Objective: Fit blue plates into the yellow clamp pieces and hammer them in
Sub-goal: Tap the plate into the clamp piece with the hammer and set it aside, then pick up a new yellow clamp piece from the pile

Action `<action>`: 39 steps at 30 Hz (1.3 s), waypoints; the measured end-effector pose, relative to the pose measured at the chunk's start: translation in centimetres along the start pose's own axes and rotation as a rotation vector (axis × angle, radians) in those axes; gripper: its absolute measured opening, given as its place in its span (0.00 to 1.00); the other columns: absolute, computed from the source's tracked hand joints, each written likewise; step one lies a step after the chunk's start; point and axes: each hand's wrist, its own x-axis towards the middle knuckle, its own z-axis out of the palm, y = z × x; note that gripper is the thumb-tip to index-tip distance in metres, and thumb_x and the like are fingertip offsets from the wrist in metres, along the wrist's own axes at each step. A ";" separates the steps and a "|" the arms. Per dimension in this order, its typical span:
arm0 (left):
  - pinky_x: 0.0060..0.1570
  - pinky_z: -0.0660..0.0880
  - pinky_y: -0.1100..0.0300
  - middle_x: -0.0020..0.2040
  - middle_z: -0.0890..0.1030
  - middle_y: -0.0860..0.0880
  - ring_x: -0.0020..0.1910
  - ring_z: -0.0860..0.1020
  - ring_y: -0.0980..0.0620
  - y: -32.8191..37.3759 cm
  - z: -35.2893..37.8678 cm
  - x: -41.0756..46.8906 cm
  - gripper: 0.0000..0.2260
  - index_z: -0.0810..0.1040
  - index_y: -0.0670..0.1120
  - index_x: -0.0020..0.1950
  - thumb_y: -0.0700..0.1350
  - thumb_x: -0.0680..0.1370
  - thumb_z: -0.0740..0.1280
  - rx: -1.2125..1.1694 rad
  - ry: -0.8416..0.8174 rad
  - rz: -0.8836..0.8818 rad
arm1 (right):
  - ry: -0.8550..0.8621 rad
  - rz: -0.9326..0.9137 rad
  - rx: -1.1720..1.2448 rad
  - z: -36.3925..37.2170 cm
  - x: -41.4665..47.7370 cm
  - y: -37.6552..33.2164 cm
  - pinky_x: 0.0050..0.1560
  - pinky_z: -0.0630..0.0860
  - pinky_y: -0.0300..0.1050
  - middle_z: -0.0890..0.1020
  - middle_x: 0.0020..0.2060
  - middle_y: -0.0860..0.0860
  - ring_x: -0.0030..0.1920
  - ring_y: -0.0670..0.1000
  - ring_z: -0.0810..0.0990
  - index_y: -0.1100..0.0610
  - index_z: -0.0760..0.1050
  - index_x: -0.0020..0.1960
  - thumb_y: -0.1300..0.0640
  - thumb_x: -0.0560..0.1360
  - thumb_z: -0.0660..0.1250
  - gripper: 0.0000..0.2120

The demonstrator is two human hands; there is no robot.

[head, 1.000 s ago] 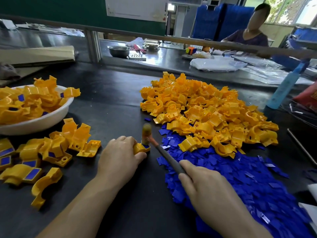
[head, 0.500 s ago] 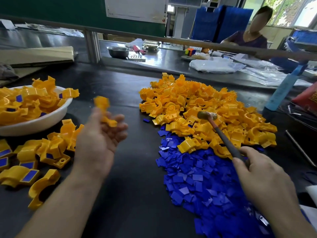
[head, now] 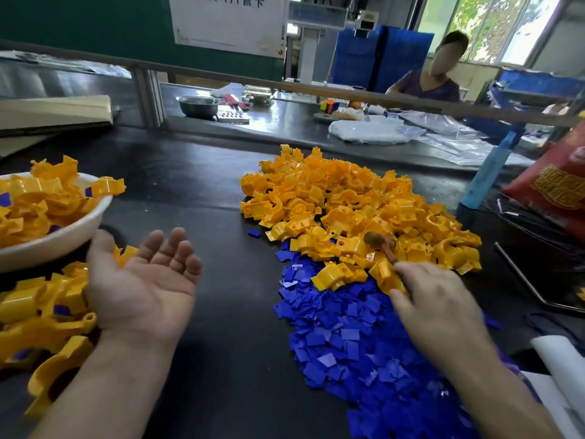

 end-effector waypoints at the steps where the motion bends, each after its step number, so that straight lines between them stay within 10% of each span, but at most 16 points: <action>1: 0.39 0.79 0.54 0.48 0.86 0.45 0.42 0.85 0.48 0.0 1.3 -0.9 0.26 0.84 0.45 0.51 0.67 0.71 0.67 0.094 -0.001 -0.005 | -0.004 -0.085 0.013 0.4 0.6 -1.1 0.57 0.72 0.47 0.76 0.61 0.47 0.60 0.49 0.72 0.47 0.70 0.67 0.50 0.75 0.65 0.20; 6: 0.41 0.71 0.57 0.38 0.82 0.48 0.36 0.79 0.51 -1.8 3.5 -3.5 0.20 0.78 0.46 0.49 0.62 0.79 0.58 0.322 -0.094 -0.109 | -0.226 -0.351 -0.062 2.8 4.8 -5.1 0.69 0.65 0.55 0.61 0.75 0.49 0.74 0.54 0.57 0.45 0.60 0.73 0.62 0.76 0.62 0.29; 15: 0.28 0.76 0.60 0.37 0.83 0.46 0.30 0.80 0.52 -3.6 3.9 -4.3 0.14 0.79 0.44 0.49 0.55 0.75 0.67 0.621 -0.177 -0.298 | -0.165 -0.393 -0.096 2.6 3.8 -4.4 0.66 0.64 0.53 0.67 0.71 0.45 0.69 0.51 0.63 0.43 0.59 0.72 0.56 0.74 0.63 0.29; 22: 0.45 0.80 0.57 0.52 0.86 0.49 0.50 0.85 0.50 -5.7 3.7 -6.2 0.22 0.79 0.51 0.60 0.56 0.69 0.74 0.941 -0.437 -0.399 | -0.087 -0.474 0.030 0.0 0.5 -4.4 0.67 0.61 0.41 0.67 0.71 0.46 0.70 0.48 0.63 0.46 0.60 0.74 0.58 0.74 0.64 0.30; 31: 0.48 0.77 0.55 0.47 0.85 0.45 0.44 0.83 0.50 -5.8 3.9 -7.6 0.12 0.83 0.49 0.54 0.46 0.71 0.74 1.038 -0.672 -0.527 | -0.192 -0.718 0.242 -2.2 -2.8 -6.0 0.71 0.62 0.40 0.70 0.69 0.47 0.73 0.46 0.62 0.50 0.67 0.72 0.60 0.73 0.60 0.26; 39: 0.43 0.79 0.56 0.43 0.85 0.45 0.42 0.84 0.50 -5.7 4.1 -6.9 0.23 0.78 0.44 0.59 0.41 0.64 0.73 0.898 -0.476 -0.537 | -0.124 -0.327 0.150 -1.9 -3.0 -4.3 0.62 0.63 0.35 0.64 0.70 0.40 0.68 0.43 0.62 0.41 0.56 0.73 0.48 0.78 0.61 0.27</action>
